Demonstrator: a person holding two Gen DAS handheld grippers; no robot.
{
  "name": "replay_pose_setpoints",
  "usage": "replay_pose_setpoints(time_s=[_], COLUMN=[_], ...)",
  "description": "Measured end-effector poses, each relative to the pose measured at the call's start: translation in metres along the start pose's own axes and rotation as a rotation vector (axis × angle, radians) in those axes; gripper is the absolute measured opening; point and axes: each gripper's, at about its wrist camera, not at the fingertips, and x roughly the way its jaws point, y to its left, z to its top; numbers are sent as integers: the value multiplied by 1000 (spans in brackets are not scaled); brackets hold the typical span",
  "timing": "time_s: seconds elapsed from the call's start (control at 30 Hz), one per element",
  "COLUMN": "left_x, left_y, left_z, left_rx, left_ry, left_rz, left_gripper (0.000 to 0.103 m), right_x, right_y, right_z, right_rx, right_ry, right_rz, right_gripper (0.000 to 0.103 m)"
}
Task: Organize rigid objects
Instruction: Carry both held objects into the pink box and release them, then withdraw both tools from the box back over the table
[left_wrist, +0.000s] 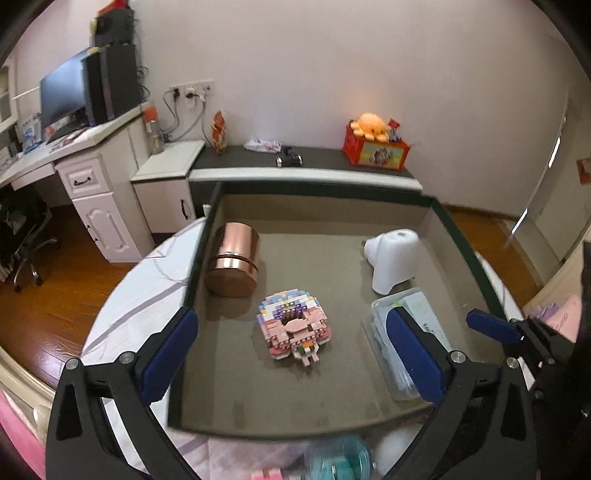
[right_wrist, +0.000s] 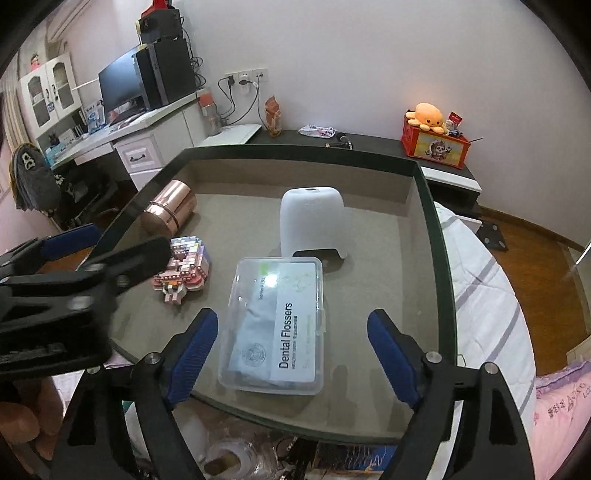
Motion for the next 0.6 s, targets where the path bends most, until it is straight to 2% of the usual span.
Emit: replay_pose_setpoints(time_s=[0.13, 0.3, 0.6], left_x=[-39, -90, -148], left_y=[9, 13, 4], left_z=[-8, -21, -60], left_rx=[-55, -59, -33], left_ry=[-68, -142, -191], left_rz=[-20, 19, 63], left_gripper=[103, 103, 103], right_x=[-24, -68, -144], right_y=[-3, -5, -3], right_z=[-5, -18, -60], right_rx=[20, 53, 84], right_ry=[-52, -124, -199], right_rz=[8, -4, -26], right_gripper=[85, 85, 85])
